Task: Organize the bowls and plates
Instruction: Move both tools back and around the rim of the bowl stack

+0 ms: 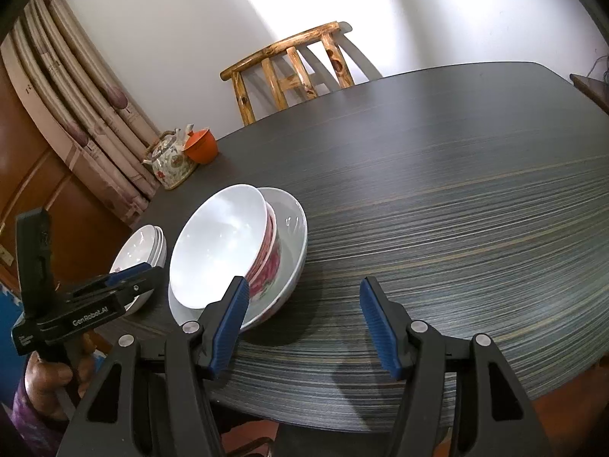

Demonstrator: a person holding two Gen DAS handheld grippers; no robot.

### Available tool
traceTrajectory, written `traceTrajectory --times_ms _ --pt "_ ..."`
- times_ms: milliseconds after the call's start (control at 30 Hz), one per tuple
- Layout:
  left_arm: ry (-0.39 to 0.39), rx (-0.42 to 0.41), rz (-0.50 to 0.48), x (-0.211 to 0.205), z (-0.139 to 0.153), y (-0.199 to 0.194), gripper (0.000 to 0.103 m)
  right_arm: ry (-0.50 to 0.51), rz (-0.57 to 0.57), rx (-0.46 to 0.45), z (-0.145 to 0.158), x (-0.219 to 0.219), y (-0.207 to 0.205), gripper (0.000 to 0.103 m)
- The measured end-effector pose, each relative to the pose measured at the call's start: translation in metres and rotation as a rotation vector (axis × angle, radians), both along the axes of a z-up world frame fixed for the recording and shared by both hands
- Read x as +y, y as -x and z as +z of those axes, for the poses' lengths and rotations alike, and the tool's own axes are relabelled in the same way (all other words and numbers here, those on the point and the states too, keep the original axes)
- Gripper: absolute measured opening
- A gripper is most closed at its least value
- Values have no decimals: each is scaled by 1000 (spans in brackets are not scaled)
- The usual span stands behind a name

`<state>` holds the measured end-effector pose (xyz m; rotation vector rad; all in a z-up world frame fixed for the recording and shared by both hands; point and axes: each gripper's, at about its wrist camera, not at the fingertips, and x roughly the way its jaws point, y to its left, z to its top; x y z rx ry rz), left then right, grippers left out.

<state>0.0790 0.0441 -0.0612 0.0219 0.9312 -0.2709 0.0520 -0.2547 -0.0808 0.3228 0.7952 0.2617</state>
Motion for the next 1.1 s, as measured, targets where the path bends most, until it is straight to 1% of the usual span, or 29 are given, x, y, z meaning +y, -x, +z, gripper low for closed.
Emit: traceTrajectory --times_ms 233,433,467,633,700,733,867,933,1100 --pt "-6 -20 -13 -1 -1 0 40 -19 7 26 -4 0 -4 58" --pt "-16 -32 -28 -2 -1 -1 40 -9 25 41 -5 2 -10 58" --pt "-16 -29 -28 -1 -1 -2 40 -4 30 45 -6 2 -11 58" --pt "58 2 -18 9 -3 -8 40 -11 47 61 -7 3 -19 58" --pt "70 3 -18 9 -3 -10 40 -15 51 59 -7 3 -20 58" --pt "72 5 -21 9 -4 -10 40 -16 57 63 -8 3 -21 58" --pt "79 61 -70 -1 -9 -14 40 -16 66 70 -8 2 -25 58" --pt "61 67 -86 -6 -12 -14 41 -15 70 79 -10 -1 -27 58" --pt "63 83 -90 -9 -16 -18 41 -23 101 102 -12 -3 -36 58"
